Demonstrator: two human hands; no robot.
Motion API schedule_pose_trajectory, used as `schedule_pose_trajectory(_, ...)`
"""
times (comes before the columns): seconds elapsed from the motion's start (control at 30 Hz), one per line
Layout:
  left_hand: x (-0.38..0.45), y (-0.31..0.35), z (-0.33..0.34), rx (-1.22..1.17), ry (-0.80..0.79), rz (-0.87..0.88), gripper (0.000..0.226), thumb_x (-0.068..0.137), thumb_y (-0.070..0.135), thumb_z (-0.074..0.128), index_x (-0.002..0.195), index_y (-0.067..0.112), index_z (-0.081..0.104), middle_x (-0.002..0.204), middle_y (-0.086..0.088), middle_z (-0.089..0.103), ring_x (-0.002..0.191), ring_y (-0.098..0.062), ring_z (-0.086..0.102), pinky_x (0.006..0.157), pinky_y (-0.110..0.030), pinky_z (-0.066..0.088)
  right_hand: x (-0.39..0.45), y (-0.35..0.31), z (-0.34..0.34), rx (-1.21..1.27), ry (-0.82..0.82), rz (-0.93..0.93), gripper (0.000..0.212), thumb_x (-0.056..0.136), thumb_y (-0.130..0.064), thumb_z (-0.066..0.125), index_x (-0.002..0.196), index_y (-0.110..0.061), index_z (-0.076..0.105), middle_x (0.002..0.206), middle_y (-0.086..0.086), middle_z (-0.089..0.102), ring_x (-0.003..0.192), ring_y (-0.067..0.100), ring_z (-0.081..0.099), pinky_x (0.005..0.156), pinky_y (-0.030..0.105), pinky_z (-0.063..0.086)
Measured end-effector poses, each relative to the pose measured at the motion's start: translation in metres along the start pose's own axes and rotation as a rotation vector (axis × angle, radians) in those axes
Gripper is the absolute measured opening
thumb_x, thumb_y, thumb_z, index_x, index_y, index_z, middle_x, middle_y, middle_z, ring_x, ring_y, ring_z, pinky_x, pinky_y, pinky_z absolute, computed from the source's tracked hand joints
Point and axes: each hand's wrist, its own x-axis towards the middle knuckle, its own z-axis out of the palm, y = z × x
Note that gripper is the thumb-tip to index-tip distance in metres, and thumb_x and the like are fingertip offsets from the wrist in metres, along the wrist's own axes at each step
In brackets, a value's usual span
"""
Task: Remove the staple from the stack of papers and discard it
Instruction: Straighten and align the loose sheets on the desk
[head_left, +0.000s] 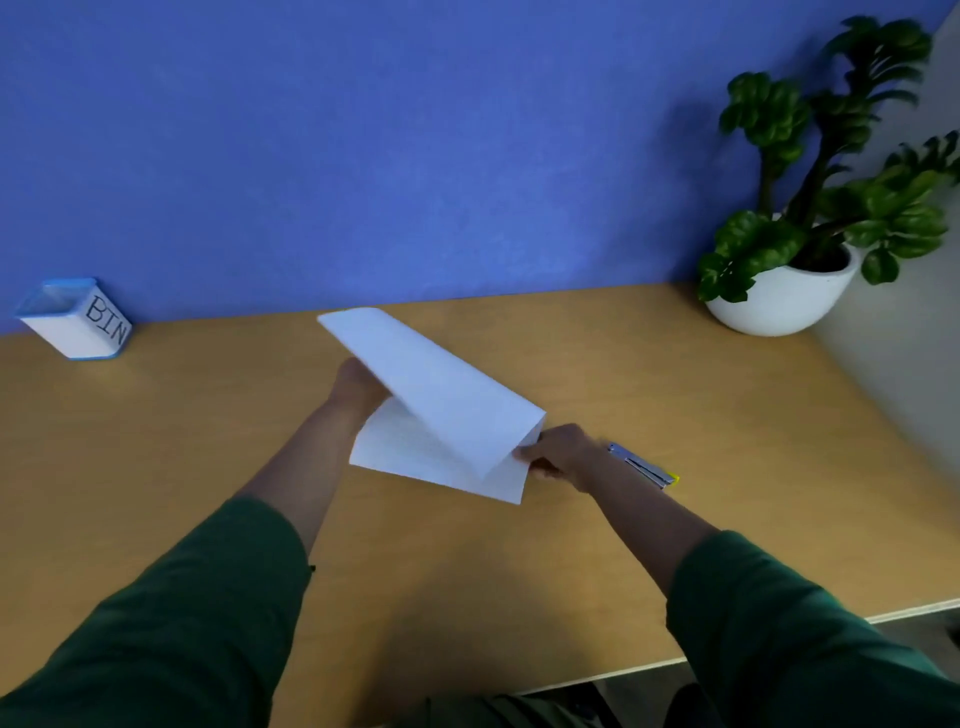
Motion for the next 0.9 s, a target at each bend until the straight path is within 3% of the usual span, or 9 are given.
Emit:
schedule_pose_trajectory(0.07, -0.004, 0.002, 0.003, 0.125, -0.003, -0.044, 0.049, 0.064, 0.004, 0.081, 0.107, 0.008, 0.060, 0.111, -0.009, 0.062, 0.103, -0.027, 0.057, 0.077, -0.030, 0.047, -0.005, 0.006, 0.005, 0.086, -0.082, 0.127, 0.013, 0.079, 0.002, 0.069, 0.075, -0.006, 0.059, 0.074, 0.006, 0.061, 0.060, 0.014, 0.055, 0.044, 0.020, 0.047)
schedule_pose_trajectory(0.13, -0.013, -0.002, 0.008, 0.288, 0.025, -0.115, 0.092, 0.065, 0.018, 0.083, 0.141, 0.008, 0.033, 0.140, -0.013, 0.045, 0.126, -0.031, 0.045, 0.094, -0.035, 0.043, -0.004, 0.014, 0.010, 0.195, -0.111, 0.196, 0.015, 0.080, 0.003, 0.067, 0.074, -0.006, 0.057, 0.074, 0.006, 0.060, 0.061, 0.014, 0.054, 0.040, 0.018, 0.047)
schedule_pose_trajectory(0.2, -0.029, -0.013, 0.016, 0.373, 0.154, -0.151, 0.103, 0.070, 0.031, 0.079, 0.148, 0.014, 0.014, 0.147, -0.015, 0.035, 0.135, -0.034, 0.033, 0.104, -0.044, 0.037, -0.007, 0.018, 0.018, 0.248, -0.092, 0.213, 0.015, 0.080, 0.006, 0.067, 0.075, -0.004, 0.056, 0.074, 0.007, 0.060, 0.059, 0.015, 0.054, 0.036, 0.017, 0.046)
schedule_pose_trajectory(0.3, -0.057, -0.035, 0.040, 0.253, 0.360, -0.077, 0.095, 0.074, 0.034, 0.074, 0.147, 0.013, 0.017, 0.149, -0.015, 0.029, 0.137, -0.036, 0.025, 0.107, -0.047, 0.030, -0.008, 0.018, 0.028, 0.311, -0.032, 0.186, 0.016, 0.078, 0.010, 0.067, 0.089, 0.002, 0.058, 0.078, 0.011, 0.061, 0.059, 0.018, 0.056, 0.034, 0.017, 0.045)
schedule_pose_trajectory(0.43, -0.083, -0.054, 0.073, -0.270, 0.281, -0.283, 0.078, 0.075, 0.024, 0.076, 0.137, 0.004, 0.033, 0.135, -0.016, 0.045, 0.122, -0.035, 0.047, 0.096, -0.046, 0.044, -0.006, 0.013, 0.037, 0.349, 0.020, 0.153, 0.035, 0.078, 0.009, 0.068, 0.110, 0.007, 0.055, 0.100, 0.017, 0.061, 0.075, 0.022, 0.061, 0.035, 0.019, 0.050)
schedule_pose_trajectory(0.5, -0.084, -0.053, 0.077, -0.442, 0.190, -0.359, 0.046, 0.077, 0.017, 0.075, 0.113, -0.001, 0.052, 0.113, -0.017, 0.058, 0.097, -0.033, 0.060, 0.077, -0.043, 0.054, -0.005, 0.011, 0.039, 0.319, 0.031, 0.132, 0.035, 0.078, 0.008, 0.069, 0.110, 0.007, 0.055, 0.099, 0.017, 0.061, 0.068, 0.020, 0.060, 0.034, 0.018, 0.048)
schedule_pose_trajectory(0.57, -0.082, -0.049, 0.075, -0.564, 0.107, -0.444, 0.019, 0.079, 0.008, 0.073, 0.083, 0.001, 0.056, 0.089, -0.015, 0.060, 0.072, -0.026, 0.059, 0.056, -0.034, 0.052, -0.004, 0.010, 0.039, 0.259, 0.032, 0.113, 0.031, 0.078, 0.006, 0.069, 0.106, 0.006, 0.055, 0.091, 0.016, 0.061, 0.062, 0.019, 0.057, 0.034, 0.018, 0.045)
schedule_pose_trajectory(0.67, -0.077, -0.048, 0.070, -0.594, 0.038, -0.546, 0.017, 0.079, -0.002, 0.068, 0.073, 0.003, 0.053, 0.074, -0.013, 0.058, 0.062, -0.023, 0.056, 0.051, -0.033, 0.049, -0.003, 0.009, 0.036, 0.173, 0.037, 0.093, 0.027, 0.079, 0.004, 0.069, 0.103, 0.004, 0.056, 0.086, 0.015, 0.059, 0.055, 0.017, 0.052, 0.035, 0.019, 0.042)
schedule_pose_trajectory(0.9, -0.067, -0.052, 0.064, -0.461, -0.075, -0.528, 0.012, 0.079, -0.004, 0.067, 0.080, 0.002, 0.056, 0.078, -0.015, 0.065, 0.066, -0.025, 0.065, 0.052, -0.031, 0.049, -0.002, 0.012, 0.022, 0.055, 0.038, 0.012, 0.018, 0.079, -0.008, 0.073, 0.088, -0.002, 0.058, 0.070, 0.006, 0.058, 0.052, 0.013, 0.052, 0.036, 0.017, 0.040)
